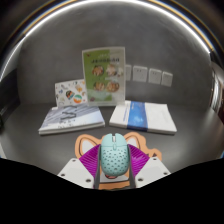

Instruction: Arrange mouse

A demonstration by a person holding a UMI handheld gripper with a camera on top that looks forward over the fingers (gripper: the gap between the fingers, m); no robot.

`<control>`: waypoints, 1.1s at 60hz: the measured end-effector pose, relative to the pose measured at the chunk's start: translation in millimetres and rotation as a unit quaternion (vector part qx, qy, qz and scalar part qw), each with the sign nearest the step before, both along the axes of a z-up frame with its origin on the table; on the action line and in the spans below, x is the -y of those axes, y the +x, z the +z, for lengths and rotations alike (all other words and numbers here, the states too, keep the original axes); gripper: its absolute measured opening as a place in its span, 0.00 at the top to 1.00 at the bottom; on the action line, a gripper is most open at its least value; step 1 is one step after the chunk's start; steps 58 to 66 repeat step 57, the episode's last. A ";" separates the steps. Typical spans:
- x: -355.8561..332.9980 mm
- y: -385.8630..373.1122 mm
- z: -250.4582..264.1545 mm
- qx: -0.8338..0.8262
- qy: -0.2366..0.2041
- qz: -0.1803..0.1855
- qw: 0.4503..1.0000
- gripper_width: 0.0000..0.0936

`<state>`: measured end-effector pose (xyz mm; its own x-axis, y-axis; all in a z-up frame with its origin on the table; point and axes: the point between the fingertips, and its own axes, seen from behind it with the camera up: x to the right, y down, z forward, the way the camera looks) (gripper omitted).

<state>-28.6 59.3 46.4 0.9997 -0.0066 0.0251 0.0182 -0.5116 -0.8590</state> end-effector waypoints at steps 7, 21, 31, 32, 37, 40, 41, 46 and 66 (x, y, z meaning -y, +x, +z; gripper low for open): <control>0.9 -5.6 -36.1 -0.005 -0.029 0.016 0.999 0.57; 0.4 -7.1 -57.0 -0.010 -0.039 0.009 0.999 0.52; 7.7 -3.2 -55.7 -0.003 -0.055 0.000 0.998 0.23; 10.7 -3.8 -54.7 -0.005 -0.058 -0.001 0.998 0.18; 28.3 -14.1 -41.8 -0.028 -0.050 -0.003 0.998 0.10; 45.2 -18.1 -36.9 -0.046 -0.049 -0.008 0.998 0.09; 52.1 -18.6 -35.9 -0.051 -0.051 -0.011 0.997 0.09; 87.8 -15.2 -28.5 -0.055 -0.047 -0.019 0.997 0.09; 171.7 10.4 -27.0 -0.055 -0.057 -0.068 0.995 0.09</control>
